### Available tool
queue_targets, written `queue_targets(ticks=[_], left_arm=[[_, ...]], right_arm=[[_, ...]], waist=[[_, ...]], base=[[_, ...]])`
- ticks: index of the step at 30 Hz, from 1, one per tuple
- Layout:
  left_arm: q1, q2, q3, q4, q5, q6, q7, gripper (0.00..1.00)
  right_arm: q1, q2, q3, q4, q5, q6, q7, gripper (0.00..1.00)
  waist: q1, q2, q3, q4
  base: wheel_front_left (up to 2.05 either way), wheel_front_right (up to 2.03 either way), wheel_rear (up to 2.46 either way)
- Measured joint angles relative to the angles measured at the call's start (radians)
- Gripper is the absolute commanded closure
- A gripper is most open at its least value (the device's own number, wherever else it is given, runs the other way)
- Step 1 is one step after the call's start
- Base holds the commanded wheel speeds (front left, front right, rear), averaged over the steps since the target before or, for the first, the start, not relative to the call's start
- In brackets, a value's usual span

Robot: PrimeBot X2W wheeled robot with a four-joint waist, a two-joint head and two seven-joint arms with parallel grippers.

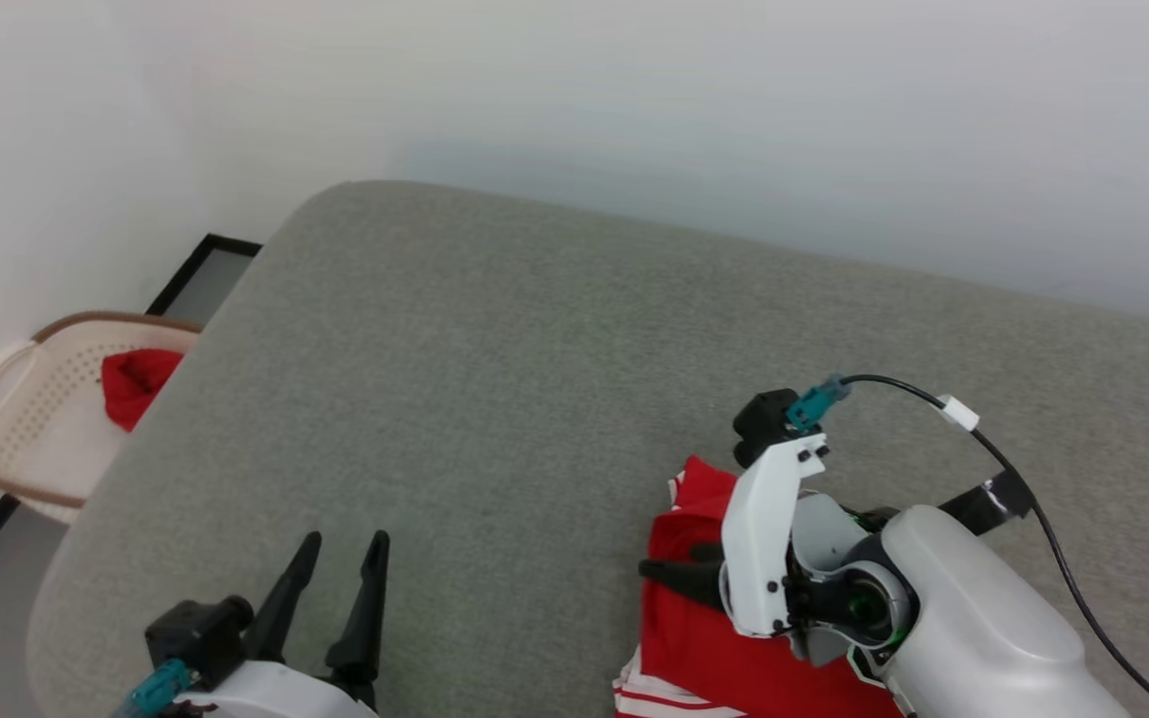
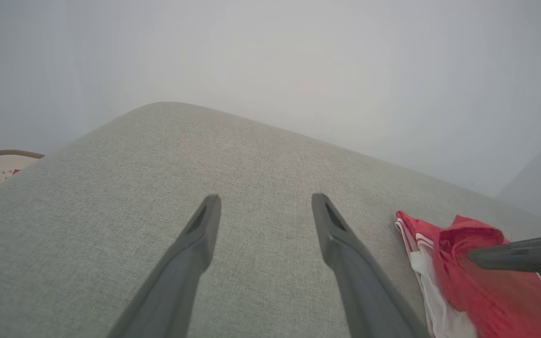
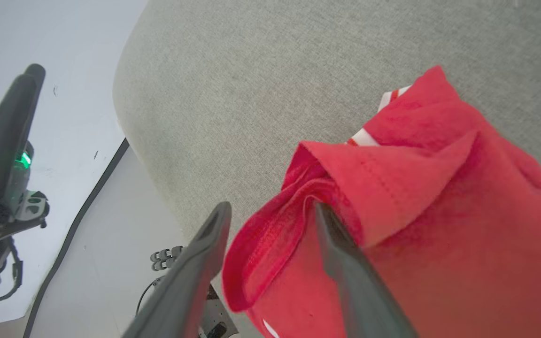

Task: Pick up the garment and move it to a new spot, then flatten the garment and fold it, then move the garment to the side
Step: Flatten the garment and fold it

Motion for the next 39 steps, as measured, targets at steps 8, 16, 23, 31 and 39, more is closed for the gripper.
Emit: queue_targets(ticks=[8,16,23,31,39], left_arm=[[0.011,0.003,0.024,0.001,0.012,-0.006,0.0,0.0],[0.034,0.013,0.06,-0.014,0.019,-0.009,0.0,0.0],[0.066,0.002,0.087,-0.048,0.043,0.0,0.0,0.0],[0.078,0.024,0.119,-0.054,0.048,-0.001,0.0,0.0],[0.098,0.029,0.137,-0.058,0.068,-0.008,0.0,0.0]], right_arm=[[-0.018,-0.03,0.091,-0.075,0.05,0.0,-0.037,0.0],[-0.023,-0.138,0.147,-0.23,0.079,0.0,-0.174,0.0],[0.012,-0.266,0.14,-0.29,0.047,0.0,-0.357,0.0],[0.092,-0.386,0.062,-0.301,-0.007,0.0,-0.622,0.0],[0.225,-0.465,-0.035,-0.26,-0.061,0.0,-0.816,0.0]], waist=[[0.0,0.0,-0.017,-0.05],[0.0,0.0,-0.032,-0.119],[0.0,0.0,-0.042,-0.192],[0.0,0.0,-0.052,-0.27],[0.0,0.0,-0.071,-0.314]], base=[[0.0,0.0,0.0],[0.0,0.0,0.0],[0.0,0.0,0.0],[0.0,0.0,0.0],[0.0,0.0,0.0]])
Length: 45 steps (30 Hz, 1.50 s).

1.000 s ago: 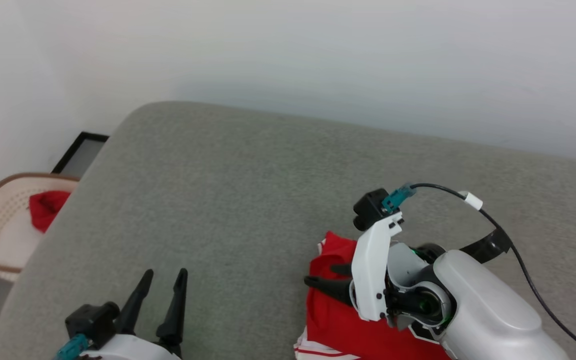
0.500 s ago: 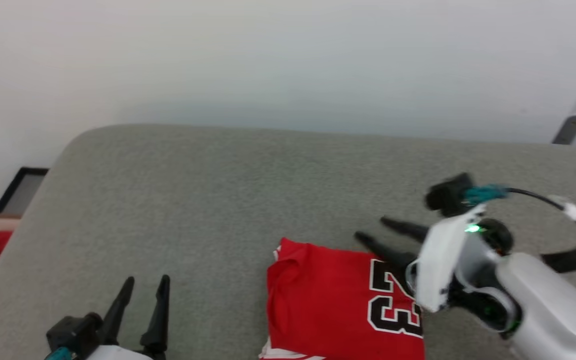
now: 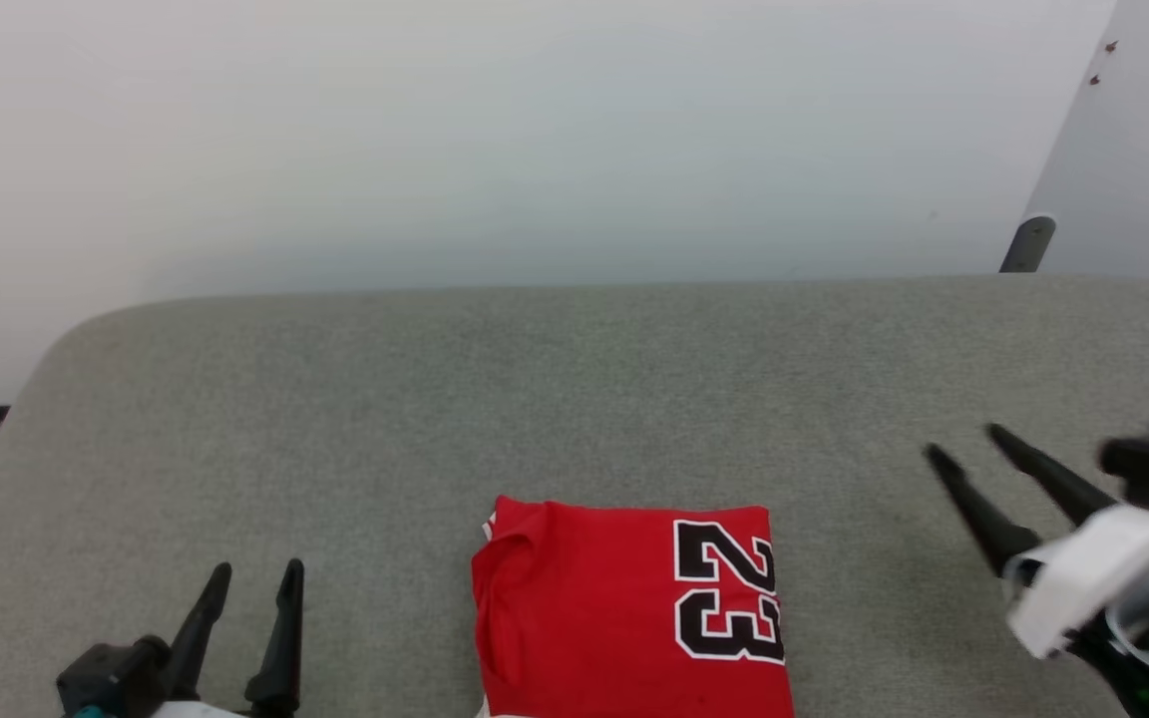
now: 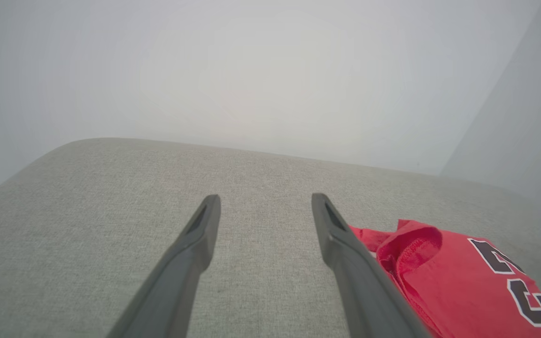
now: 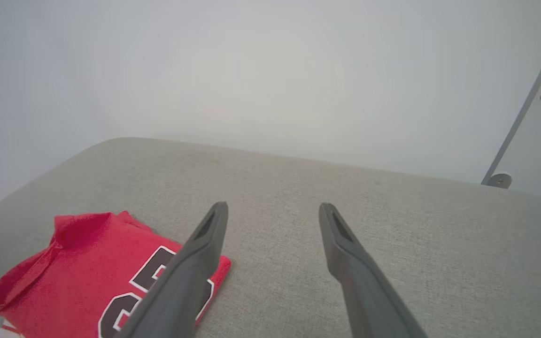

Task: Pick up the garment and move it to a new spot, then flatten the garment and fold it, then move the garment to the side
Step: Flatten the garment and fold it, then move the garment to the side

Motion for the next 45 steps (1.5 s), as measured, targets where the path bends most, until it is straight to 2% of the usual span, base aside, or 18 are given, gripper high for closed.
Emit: queue_targets(ticks=[5,12,17,21,35,45], left_arm=[[0.015,0.003,0.012,0.0,0.016,-0.001,0.0,0.0],[0.028,0.002,0.042,-0.006,0.026,-0.002,0.0,0.0],[0.041,0.001,0.057,-0.012,0.042,-0.005,0.0,0.0],[0.053,0.005,0.074,-0.017,0.053,-0.007,0.0,0.0],[0.06,0.005,0.088,-0.024,0.077,-0.01,0.0,0.0],[0.057,0.02,0.091,-0.026,0.088,-0.008,0.0,0.0]], right_arm=[[0.087,-0.019,-0.075,0.019,-0.013,0.0,-0.079,0.0],[0.184,-0.027,-0.17,0.02,-0.035,0.0,-0.136,0.0],[0.265,-0.01,-0.256,0.005,-0.072,0.0,-0.161,0.0],[0.345,0.028,-0.338,-0.028,-0.117,0.0,-0.17,0.0],[0.411,0.077,-0.414,-0.094,-0.167,0.0,-0.15,0.0],[0.407,0.095,-0.388,-0.128,-0.175,0.0,-0.082,0.0]], waist=[[0.0,0.0,-0.015,-0.01],[0.0,0.0,-0.027,-0.013],[0.0,0.0,-0.036,-0.011],[0.0,0.0,-0.041,-0.005],[0.0,0.0,-0.039,0.005],[0.0,0.0,-0.038,0.048]], base=[[0.0,0.0,0.0],[0.0,0.0,0.0],[0.0,0.0,0.0],[0.0,0.0,0.0],[0.0,0.0,0.0],[0.0,0.0,0.0]])
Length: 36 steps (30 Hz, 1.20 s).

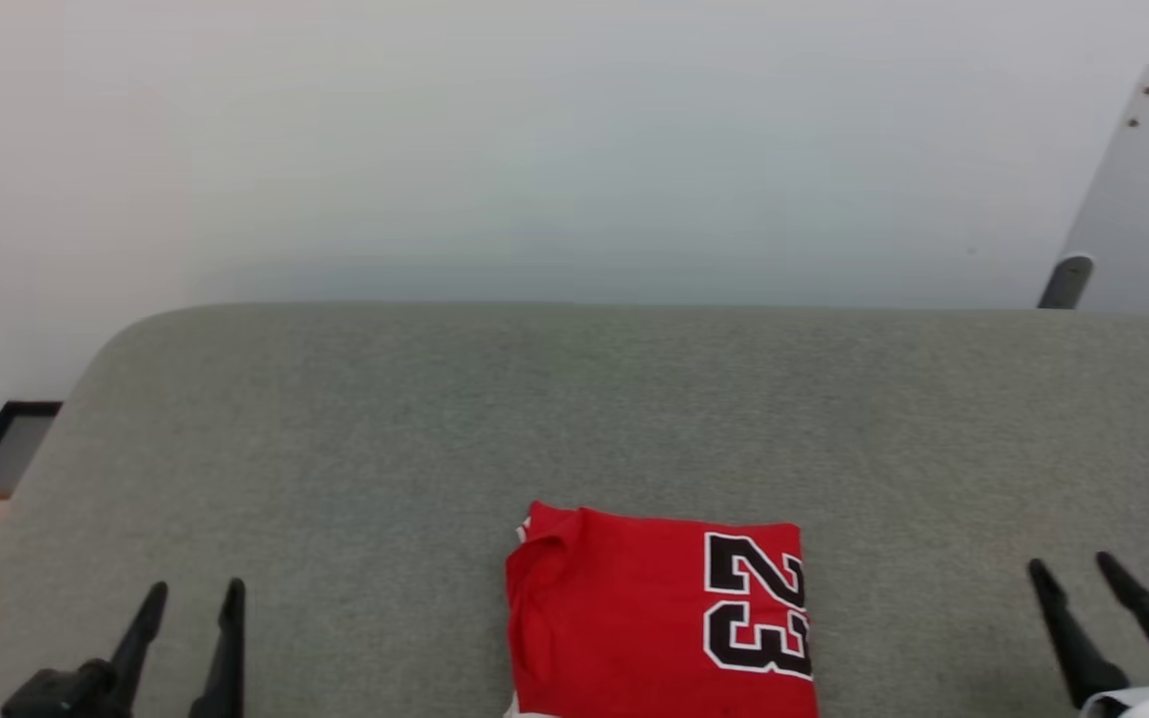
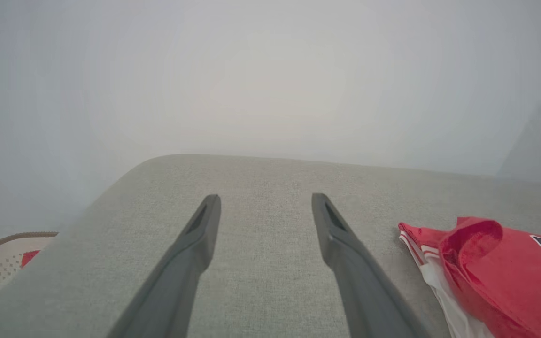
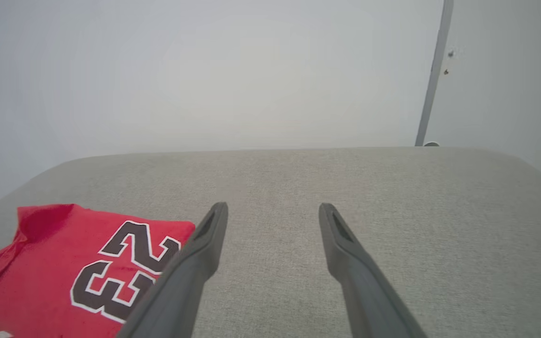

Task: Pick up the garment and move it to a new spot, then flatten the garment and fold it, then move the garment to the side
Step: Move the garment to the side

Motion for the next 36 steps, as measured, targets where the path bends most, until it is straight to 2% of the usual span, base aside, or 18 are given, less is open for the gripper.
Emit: queue_targets(ticks=[6,11,12,17,26,36], left_arm=[[-0.002,0.005,0.005,-0.016,0.0,0.019,0.008,0.0],[0.001,0.003,-0.005,-0.039,0.005,0.036,0.025,0.0],[0.001,0.003,-0.005,-0.039,0.005,0.036,0.025,0.0],[0.001,-0.008,-0.019,-0.054,0.007,0.045,0.034,0.0],[-0.009,-0.027,-0.045,-0.054,-0.001,0.047,0.04,0.0],[-0.066,-0.058,-0.068,-0.026,-0.011,0.045,0.028,0.0]], right_arm=[[-0.047,0.015,0.063,0.003,0.01,0.0,0.071,0.0],[-0.101,0.014,0.142,0.03,0.067,0.0,0.204,0.0],[-0.101,0.014,0.142,0.03,0.067,0.0,0.204,0.0],[-0.126,0.014,0.188,0.051,0.129,0.0,0.35,0.0],[-0.153,0.026,0.178,0.107,0.183,0.0,0.644,0.0],[-0.254,0.105,0.131,0.193,0.112,0.0,0.832,0.0]], waist=[[0.0,0.0,0.004,0.048],[0.0,0.0,0.01,0.104],[0.0,0.0,0.01,0.104],[0.0,0.0,0.018,0.151],[0.0,0.0,0.057,0.209],[0.0,0.0,0.136,0.233]], base=[[0.0,0.0,0.0],[0.0,0.0,0.0],[0.0,0.0,0.0],[0.0,0.0,0.0],[0.0,0.0,0.0],[0.0,0.0,0.0]])
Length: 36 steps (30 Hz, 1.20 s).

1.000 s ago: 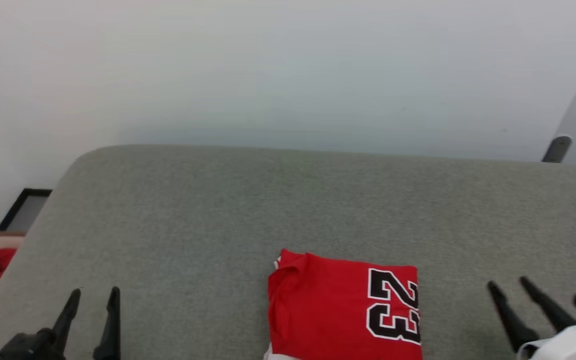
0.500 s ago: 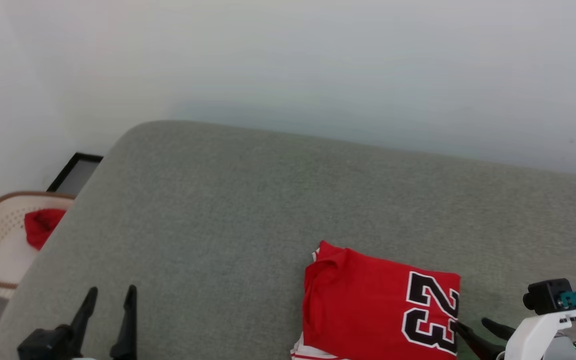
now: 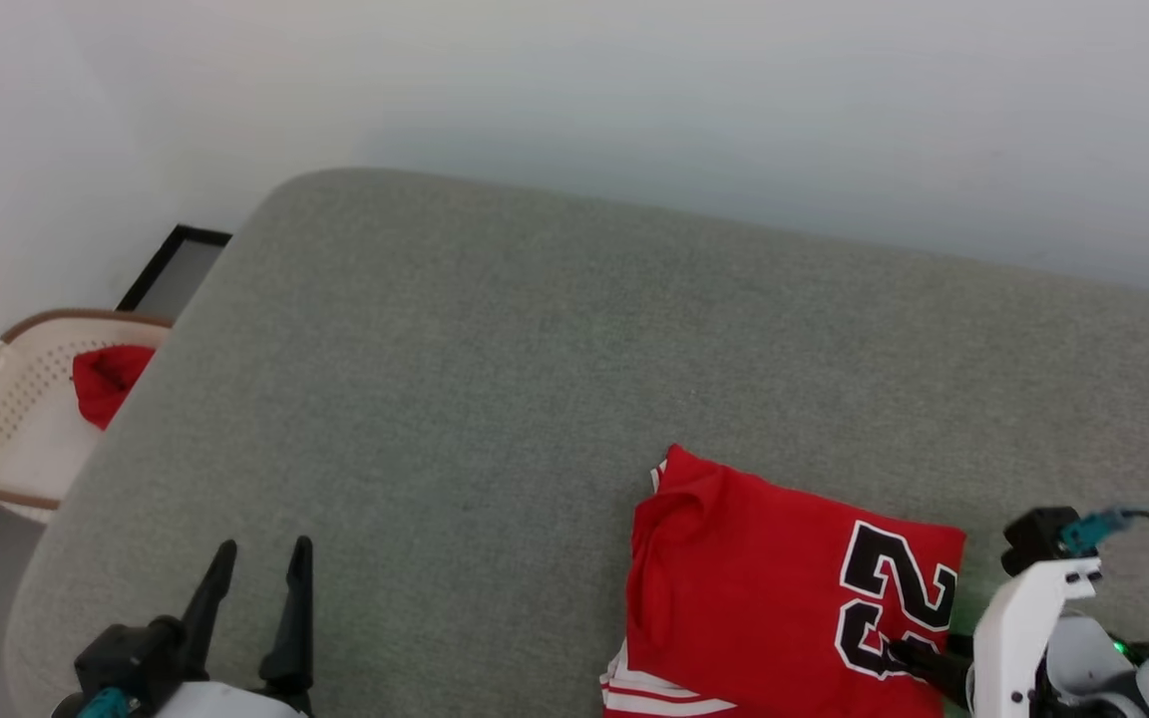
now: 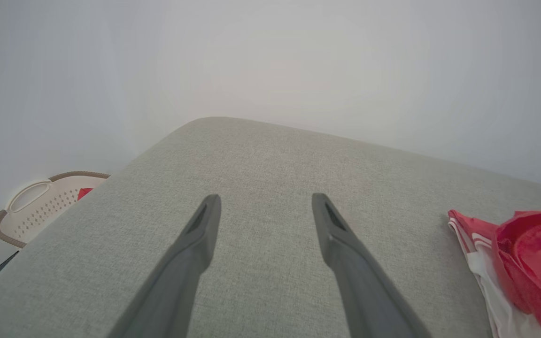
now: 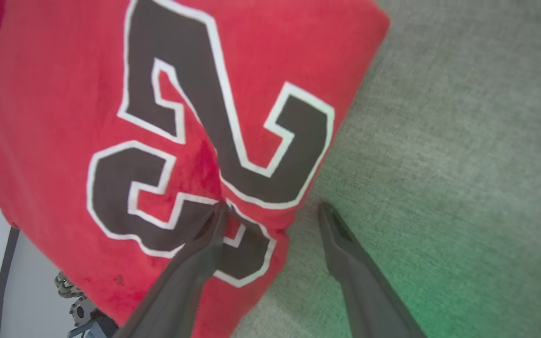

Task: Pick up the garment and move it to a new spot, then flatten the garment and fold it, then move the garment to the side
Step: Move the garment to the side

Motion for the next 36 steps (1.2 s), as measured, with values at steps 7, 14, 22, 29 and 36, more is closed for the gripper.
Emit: queue_targets(ticks=[7,14,22,29,36], left_arm=[[-0.015,-0.007,-0.004,0.024,-0.002,-0.003,-0.011,0.0],[-0.015,-0.007,0.002,0.03,-0.006,-0.004,-0.019,0.0],[-0.032,0.007,-0.008,0.026,0.003,-0.009,-0.021,0.0],[-0.084,0.023,-0.036,0.028,0.017,-0.021,-0.021,0.0],[-0.156,0.033,-0.079,0.036,0.027,-0.033,-0.021,0.0]], right_arm=[[-0.035,0.012,0.02,-0.01,-0.015,0.0,0.059,1.0],[-0.041,-0.013,0.021,-0.056,-0.008,0.0,0.074,1.0],[-0.078,-0.084,0.02,-0.099,-0.007,0.0,0.077,1.0],[-0.14,-0.149,0.039,-0.101,-0.007,0.0,0.076,1.0],[-0.23,-0.231,0.083,-0.086,-0.007,0.0,0.045,1.0]], waist=[[0.0,0.0,0.024,0.013],[0.0,0.0,0.024,-0.003],[0.0,0.0,0.019,-0.062],[0.0,0.0,0.022,-0.144],[0.0,0.0,0.04,-0.238]], base=[[0.0,0.0,0.0],[0.0,0.0,0.0],[0.0,0.0,0.0],[0.0,0.0,0.0],[0.0,0.0,0.0]])
